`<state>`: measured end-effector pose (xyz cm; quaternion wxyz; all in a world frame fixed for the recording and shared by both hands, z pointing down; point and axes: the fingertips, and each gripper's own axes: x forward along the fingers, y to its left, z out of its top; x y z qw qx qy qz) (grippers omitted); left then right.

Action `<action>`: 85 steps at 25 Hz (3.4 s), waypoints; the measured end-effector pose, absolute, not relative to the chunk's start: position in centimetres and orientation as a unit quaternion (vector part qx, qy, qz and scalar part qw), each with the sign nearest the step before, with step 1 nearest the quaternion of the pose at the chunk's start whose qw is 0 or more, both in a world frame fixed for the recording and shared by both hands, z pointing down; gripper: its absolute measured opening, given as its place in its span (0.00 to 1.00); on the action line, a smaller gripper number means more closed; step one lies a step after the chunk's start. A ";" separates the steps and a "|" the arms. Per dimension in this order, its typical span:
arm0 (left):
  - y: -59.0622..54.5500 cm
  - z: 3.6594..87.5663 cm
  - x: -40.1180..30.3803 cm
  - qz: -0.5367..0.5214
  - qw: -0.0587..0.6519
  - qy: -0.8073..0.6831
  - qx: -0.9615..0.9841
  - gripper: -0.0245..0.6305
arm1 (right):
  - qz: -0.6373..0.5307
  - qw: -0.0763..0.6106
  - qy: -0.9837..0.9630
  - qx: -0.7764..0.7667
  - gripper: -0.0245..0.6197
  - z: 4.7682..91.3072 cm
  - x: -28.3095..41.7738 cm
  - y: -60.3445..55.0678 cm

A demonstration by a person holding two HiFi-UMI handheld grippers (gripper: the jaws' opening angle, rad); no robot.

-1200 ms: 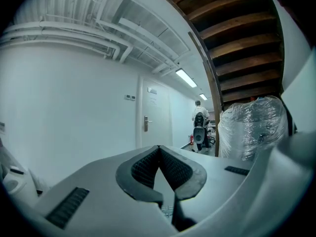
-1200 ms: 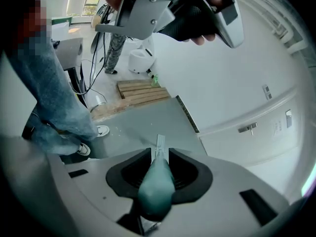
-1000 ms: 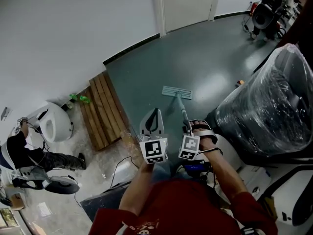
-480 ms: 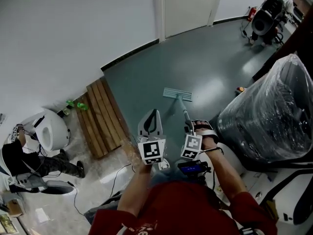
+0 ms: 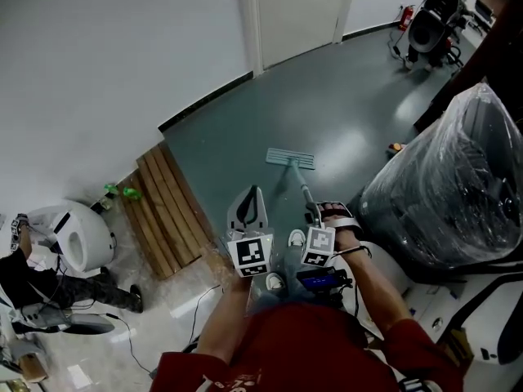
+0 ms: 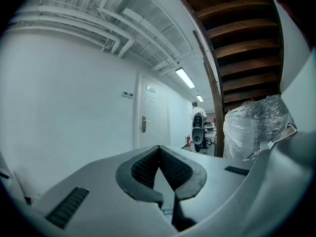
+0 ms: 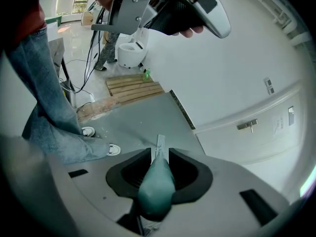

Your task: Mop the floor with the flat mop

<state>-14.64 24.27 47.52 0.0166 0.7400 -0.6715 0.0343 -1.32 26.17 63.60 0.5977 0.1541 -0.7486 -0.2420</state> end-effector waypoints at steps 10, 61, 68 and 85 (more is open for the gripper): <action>18.7 47.2 -12.8 0.035 0.014 -0.660 0.750 0.06 | -0.238 0.595 -0.752 0.152 0.23 63.2 -1.0 21.3; -18.2 46.5 -12.3 0.026 0.000 -0.646 0.763 0.06 | -0.254 0.590 -0.750 0.155 0.23 64.2 -2.5 -13.7; -21.9 46.3 -15.1 0.014 0.002 -0.634 0.773 0.06 | -0.244 0.597 -0.746 0.167 0.23 64.2 -4.9 -17.4; -30.9 46.9 -20.1 0.004 0.006 -0.622 0.783 0.06 | -0.213 0.607 -0.741 0.193 0.23 64.7 -8.8 -26.2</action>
